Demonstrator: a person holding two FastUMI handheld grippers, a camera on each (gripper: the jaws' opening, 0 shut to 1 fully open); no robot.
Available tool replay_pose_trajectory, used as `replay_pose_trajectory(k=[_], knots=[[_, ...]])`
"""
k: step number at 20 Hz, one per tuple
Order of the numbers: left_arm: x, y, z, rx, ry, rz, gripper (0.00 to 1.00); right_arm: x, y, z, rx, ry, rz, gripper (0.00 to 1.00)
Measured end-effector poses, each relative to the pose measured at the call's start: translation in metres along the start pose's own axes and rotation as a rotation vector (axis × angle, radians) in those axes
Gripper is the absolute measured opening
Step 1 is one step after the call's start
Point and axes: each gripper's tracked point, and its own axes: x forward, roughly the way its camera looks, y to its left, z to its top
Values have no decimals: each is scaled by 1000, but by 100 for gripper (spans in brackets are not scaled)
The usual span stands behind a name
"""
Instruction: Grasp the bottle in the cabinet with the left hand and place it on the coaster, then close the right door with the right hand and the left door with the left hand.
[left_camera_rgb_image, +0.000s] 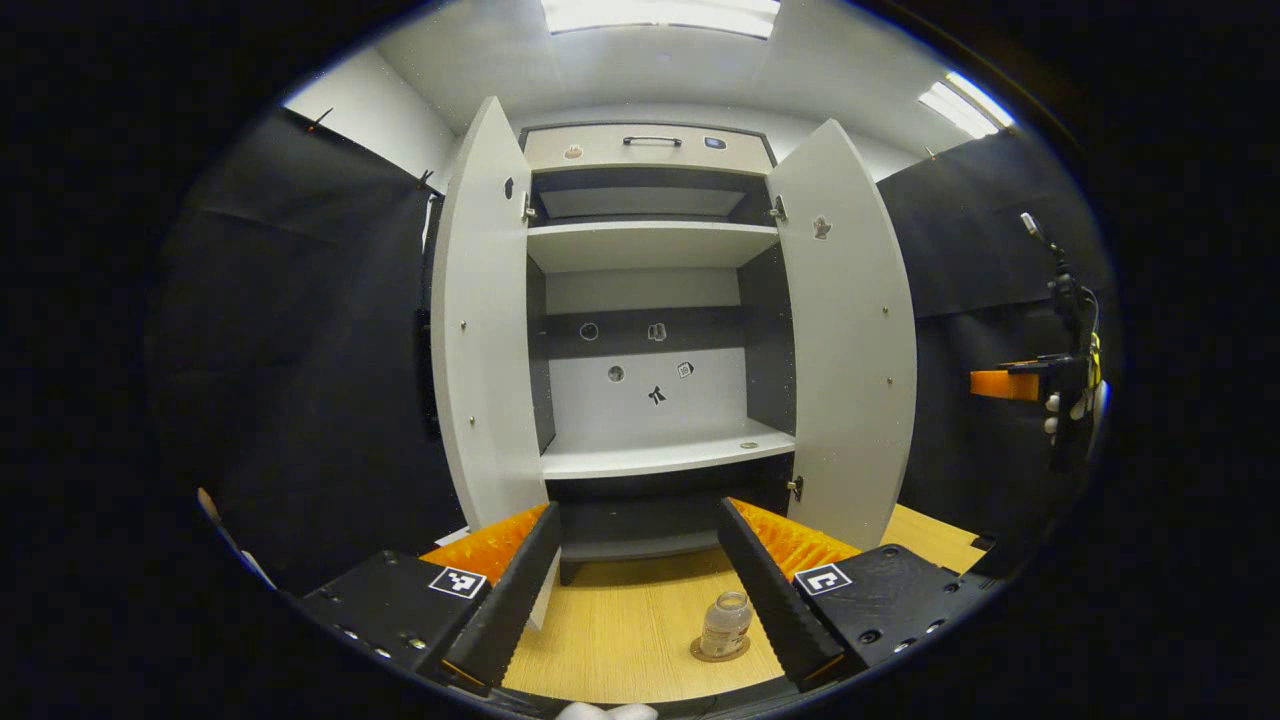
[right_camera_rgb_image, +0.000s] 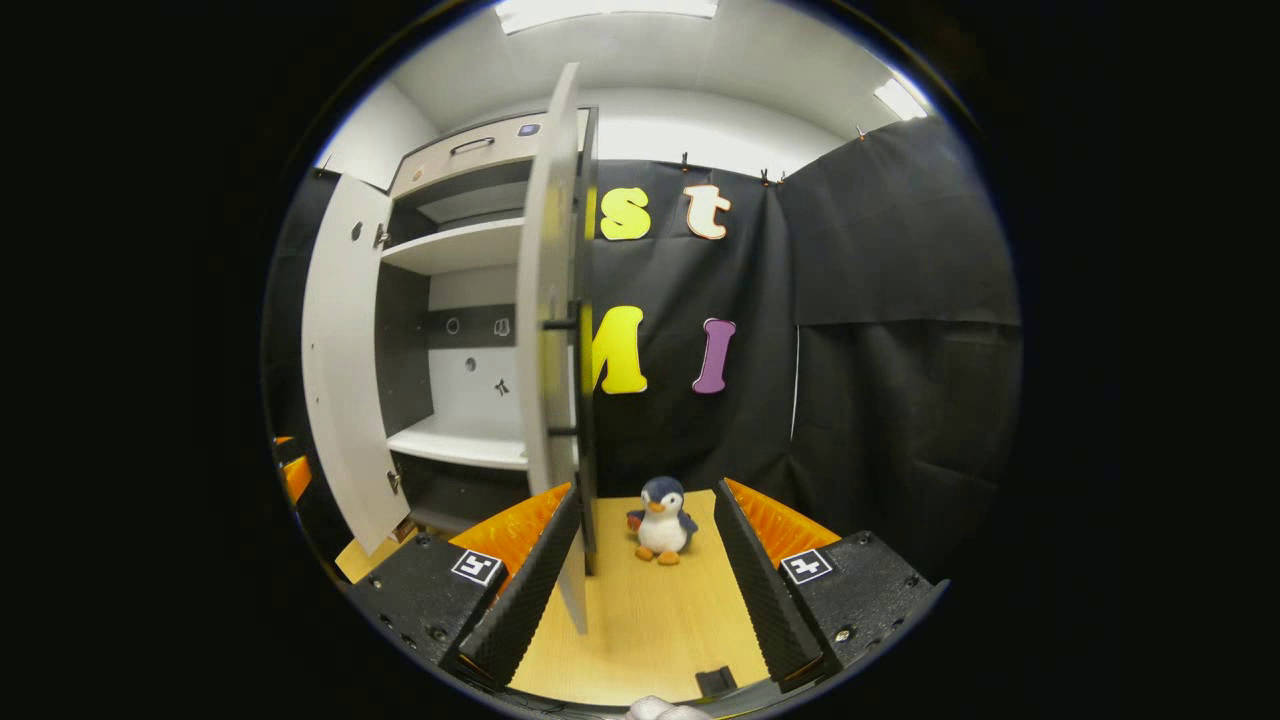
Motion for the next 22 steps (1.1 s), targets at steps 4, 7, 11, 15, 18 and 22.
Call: replay_pose_trajectory(k=[4,7,11,15,18,22], knots=[[-7,8,4,-12,6,42,96,53,-4,33,-24,-29,34,84],[-10,11,8,-27,11,68,96,88,3,45,-31,-18,87,83],[-2,15,11,-34,20,94,96,106,17,49,-27,4,180,83],[6,11,13,-50,22,93,96,107,27,45,10,51,229,80],[16,7,24,-36,16,75,96,102,52,42,-23,84,284,80],[3,10,45,8,28,57,96,94,92,38,0,90,293,80]])
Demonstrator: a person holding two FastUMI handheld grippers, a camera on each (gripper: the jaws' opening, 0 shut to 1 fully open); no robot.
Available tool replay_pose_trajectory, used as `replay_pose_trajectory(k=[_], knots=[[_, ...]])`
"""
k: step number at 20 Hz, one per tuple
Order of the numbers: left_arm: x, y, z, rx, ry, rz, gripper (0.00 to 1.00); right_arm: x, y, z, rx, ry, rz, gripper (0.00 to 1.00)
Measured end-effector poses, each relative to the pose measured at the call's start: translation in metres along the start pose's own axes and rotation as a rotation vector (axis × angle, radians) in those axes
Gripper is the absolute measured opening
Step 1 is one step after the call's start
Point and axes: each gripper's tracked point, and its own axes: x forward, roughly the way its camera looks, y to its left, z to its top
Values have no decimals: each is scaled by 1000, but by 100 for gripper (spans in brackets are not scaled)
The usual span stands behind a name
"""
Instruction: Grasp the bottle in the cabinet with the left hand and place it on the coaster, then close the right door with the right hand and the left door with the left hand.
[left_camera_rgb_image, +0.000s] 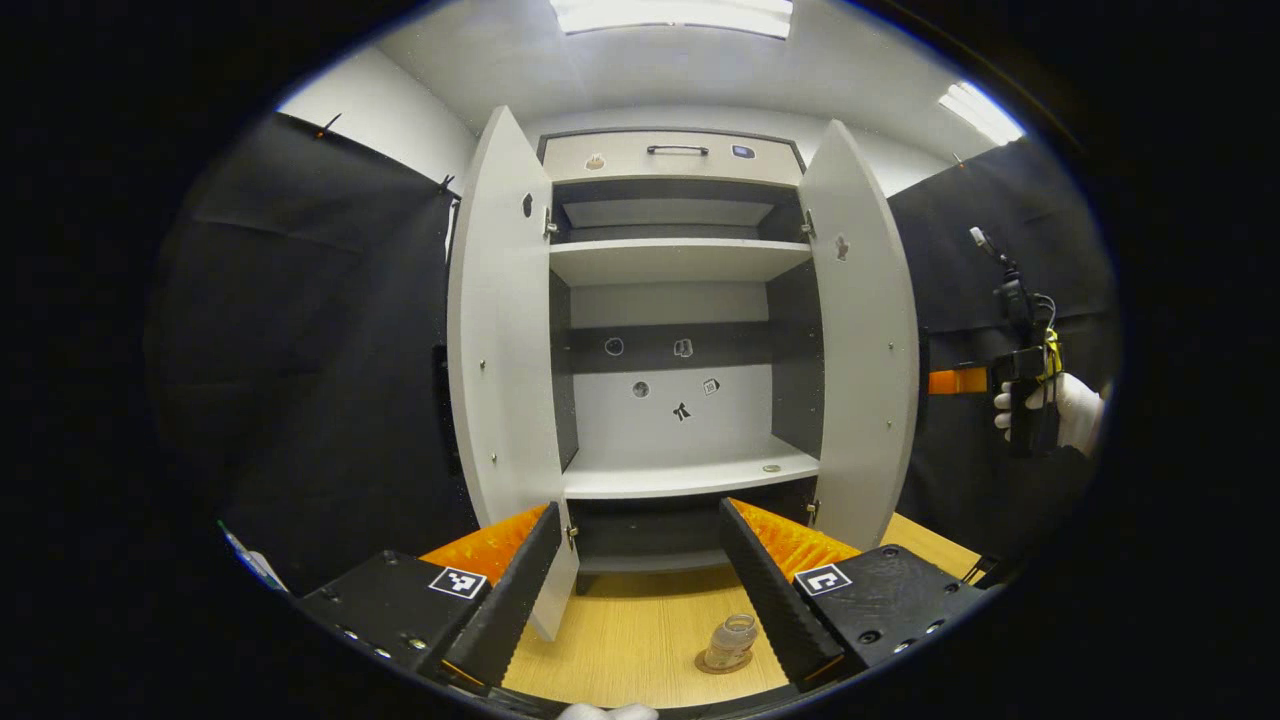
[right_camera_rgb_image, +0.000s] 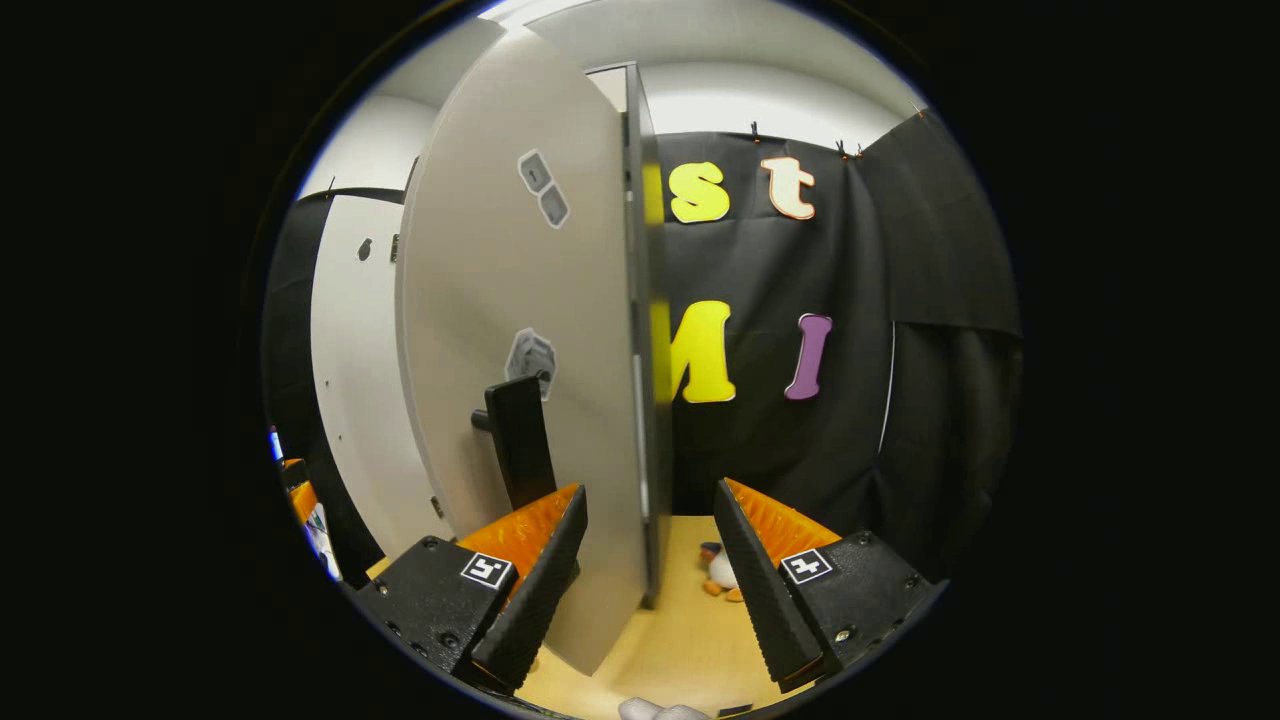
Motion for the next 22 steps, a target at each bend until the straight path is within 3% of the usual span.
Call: replay_pose_trajectory(k=[3,5,7,10,16,22], knots=[[-4,-2,10,50,8,-17,96,12,21,5,-8,-13,-34,80],[-9,-6,24,31,-47,-9,96,21,26,22,79,-27,-81,80],[-13,-18,33,11,-72,-56,96,32,41,39,57,-47,-56,80],[-18,-5,34,72,-78,-22,96,34,57,32,30,-40,-53,81],[-21,-9,13,5,-54,-8,96,52,95,-10,15,31,1,81],[-11,-2,-5,-1,-23,-5,96,68,107,-13,13,28,-11,81]])
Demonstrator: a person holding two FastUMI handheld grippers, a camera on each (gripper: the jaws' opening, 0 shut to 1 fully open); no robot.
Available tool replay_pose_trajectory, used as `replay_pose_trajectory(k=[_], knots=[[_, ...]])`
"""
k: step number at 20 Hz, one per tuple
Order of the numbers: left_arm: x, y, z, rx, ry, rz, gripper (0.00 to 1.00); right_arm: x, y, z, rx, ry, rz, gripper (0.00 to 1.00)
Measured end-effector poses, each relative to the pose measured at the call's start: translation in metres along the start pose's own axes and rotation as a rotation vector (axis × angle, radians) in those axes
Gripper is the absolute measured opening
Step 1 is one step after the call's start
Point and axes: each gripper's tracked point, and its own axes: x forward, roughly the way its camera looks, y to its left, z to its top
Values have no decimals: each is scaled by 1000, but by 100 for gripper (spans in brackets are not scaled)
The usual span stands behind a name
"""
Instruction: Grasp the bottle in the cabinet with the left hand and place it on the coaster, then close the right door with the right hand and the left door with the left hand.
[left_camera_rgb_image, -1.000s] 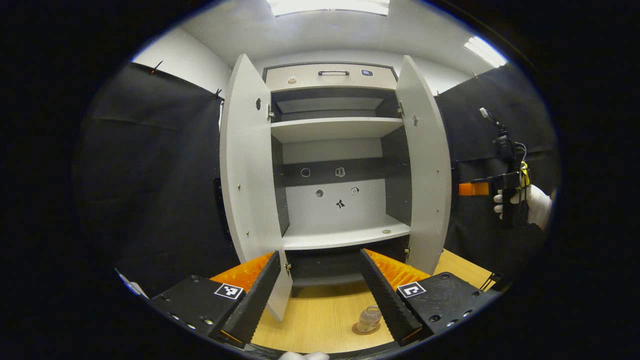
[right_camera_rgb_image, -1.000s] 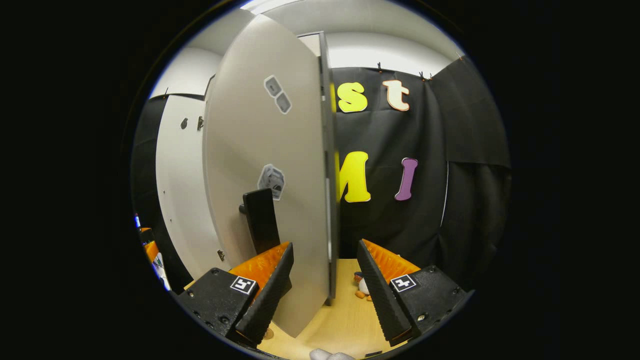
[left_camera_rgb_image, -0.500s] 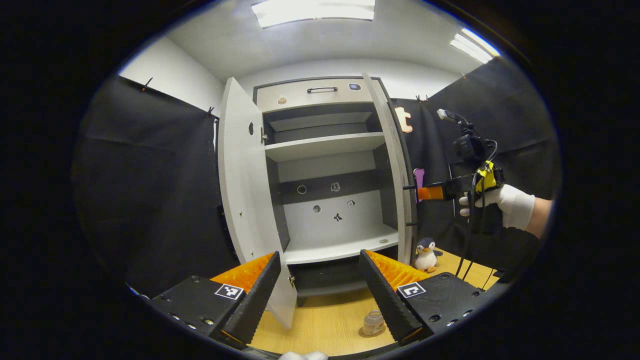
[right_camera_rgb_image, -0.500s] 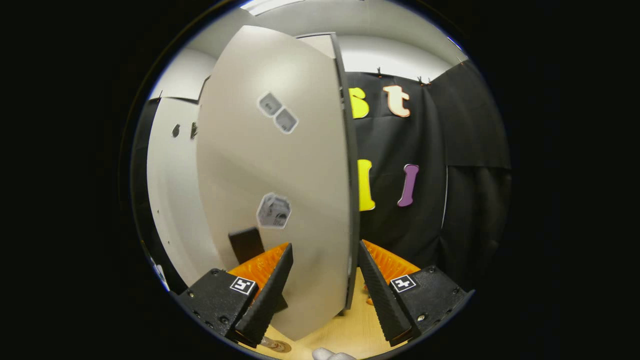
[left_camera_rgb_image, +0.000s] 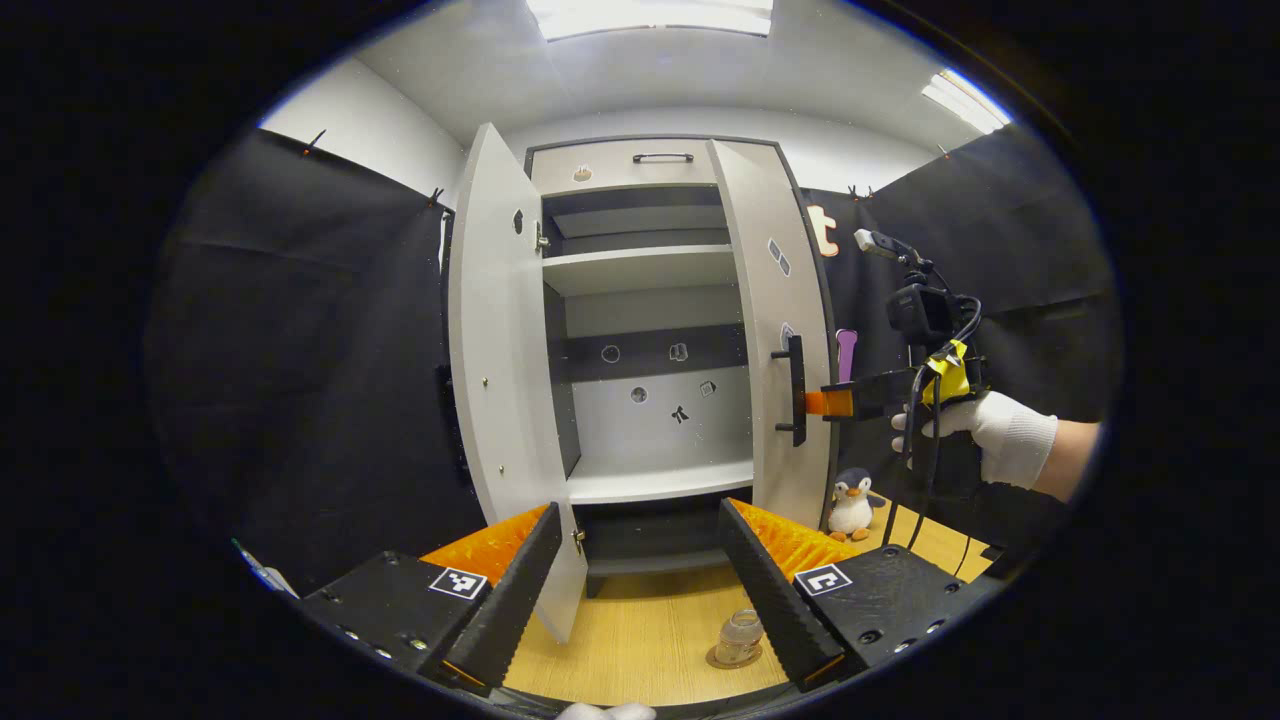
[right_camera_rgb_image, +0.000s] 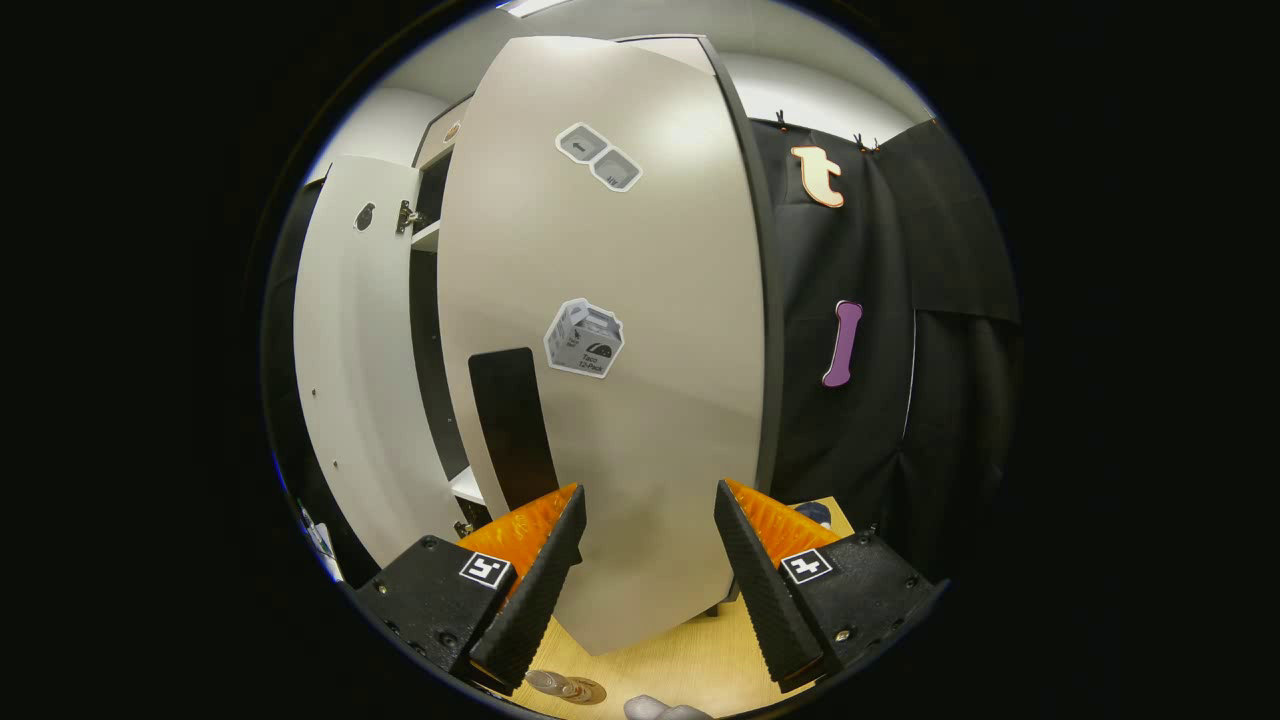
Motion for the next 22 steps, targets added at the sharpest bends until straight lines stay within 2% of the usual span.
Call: replay_pose_trajectory(k=[4,8,16,19,22], knots=[[7,15,1,13,-10,16,96,-5,-12,7,11,-32,-24,81],[19,39,-4,15,-7,28,95,-36,-40,5,-1,-50,-60,81],[48,166,0,42,-51,183,96,-142,-42,-53,-6,-33,-51,81],[64,215,3,72,-55,261,96,-165,-38,-79,1,3,-60,81],[86,252,0,82,-36,296,95,-178,-35,-101,16,47,-70,81]])
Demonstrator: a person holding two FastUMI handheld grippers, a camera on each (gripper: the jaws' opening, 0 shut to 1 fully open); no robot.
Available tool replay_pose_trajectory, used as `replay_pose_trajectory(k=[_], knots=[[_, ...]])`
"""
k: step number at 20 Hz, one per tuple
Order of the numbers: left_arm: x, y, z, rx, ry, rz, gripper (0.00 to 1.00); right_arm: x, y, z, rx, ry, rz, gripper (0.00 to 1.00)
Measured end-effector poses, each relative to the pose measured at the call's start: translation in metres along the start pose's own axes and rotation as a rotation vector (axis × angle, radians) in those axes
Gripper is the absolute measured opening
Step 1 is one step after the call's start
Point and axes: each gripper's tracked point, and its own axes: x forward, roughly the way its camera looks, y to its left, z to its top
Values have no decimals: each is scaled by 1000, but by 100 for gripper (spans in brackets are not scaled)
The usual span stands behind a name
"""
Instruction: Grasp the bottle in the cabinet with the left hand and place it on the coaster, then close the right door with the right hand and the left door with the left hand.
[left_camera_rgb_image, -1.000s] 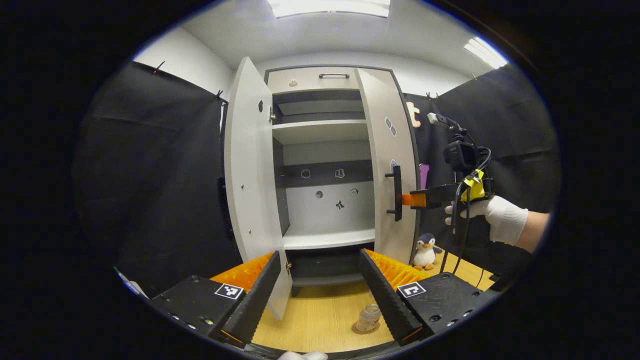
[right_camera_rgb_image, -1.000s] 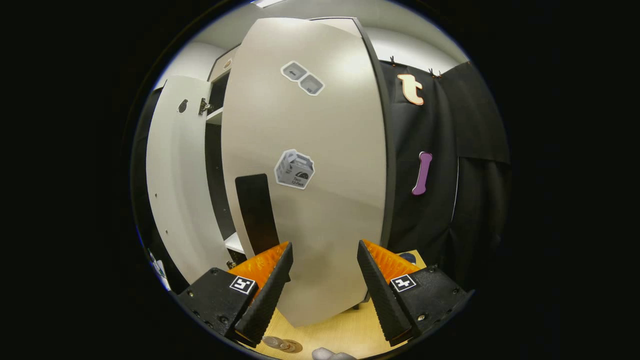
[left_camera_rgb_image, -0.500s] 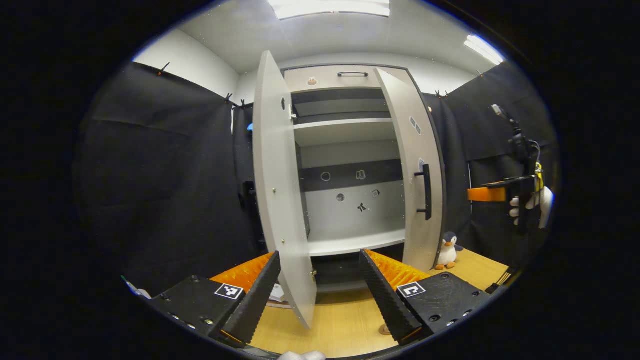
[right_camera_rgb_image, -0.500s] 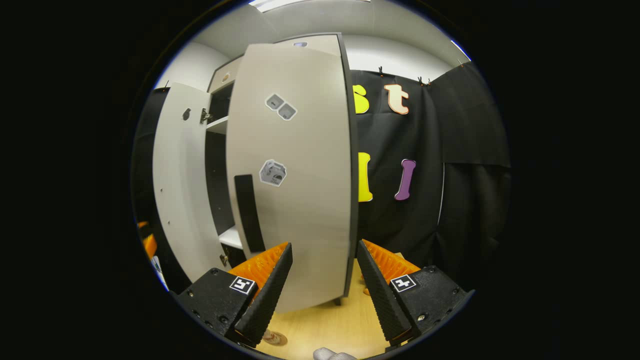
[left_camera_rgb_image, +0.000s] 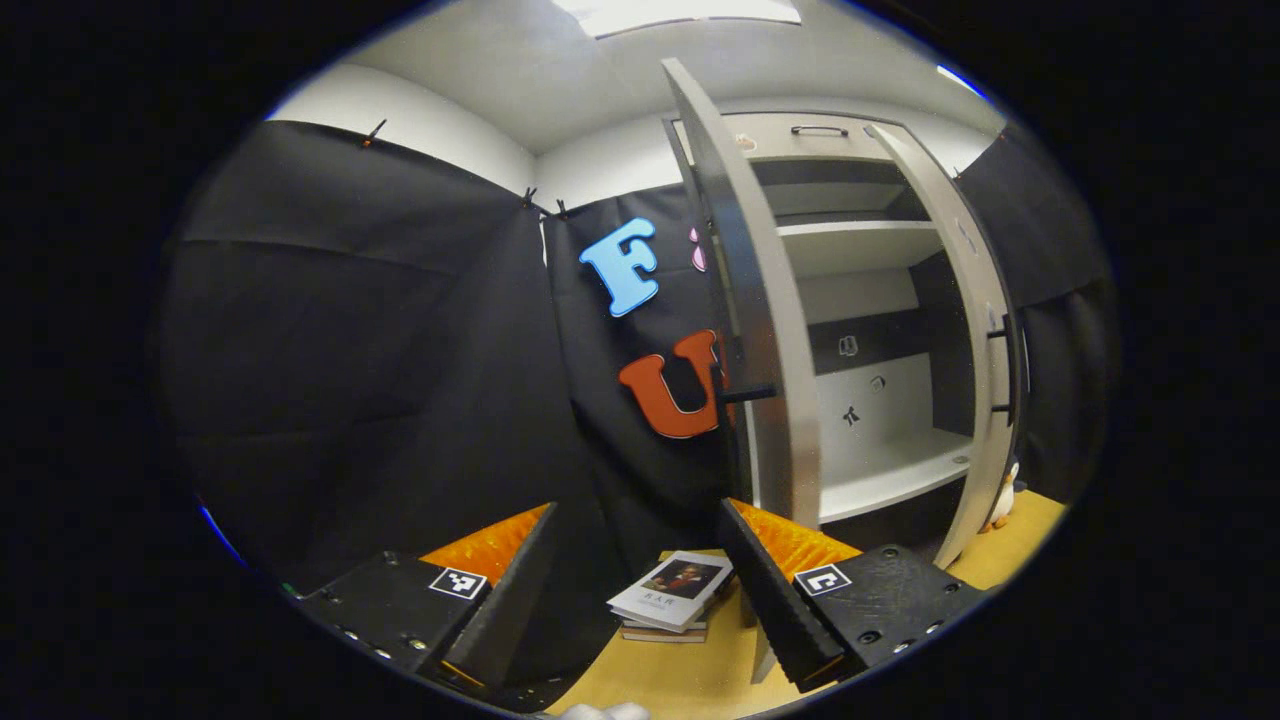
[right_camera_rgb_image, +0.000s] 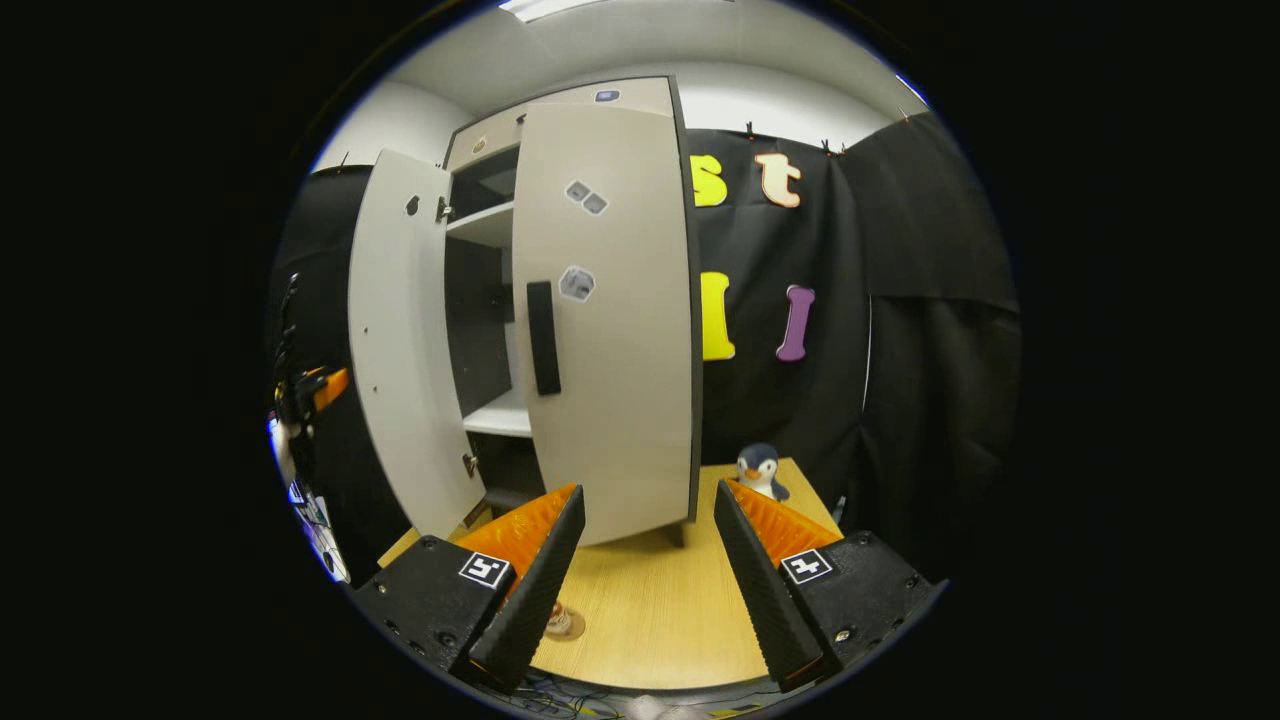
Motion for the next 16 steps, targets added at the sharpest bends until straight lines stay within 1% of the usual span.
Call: replay_pose_trajectory(k=[1,3,6,9,12,14,16], knots=[[10,6,1,2,-4,11,96,-3,0,-5,6,11,-4,81],[32,10,6,0,-20,6,96,-7,1,-8,11,20,-11,81],[52,10,4,-15,0,-11,96,-12,-1,-9,11,17,-16,81],[55,10,6,-17,-11,-25,91,-14,-2,-13,20,23,-4,81],[54,6,5,-35,-8,-41,91,-14,-2,-14,19,34,13,81],[55,3,7,-5,-10,-49,91,-15,-3,-13,10,28,17,81],[53,2,9,36,-7,-44,84,-17,-1,-16,13,25,28,81]])
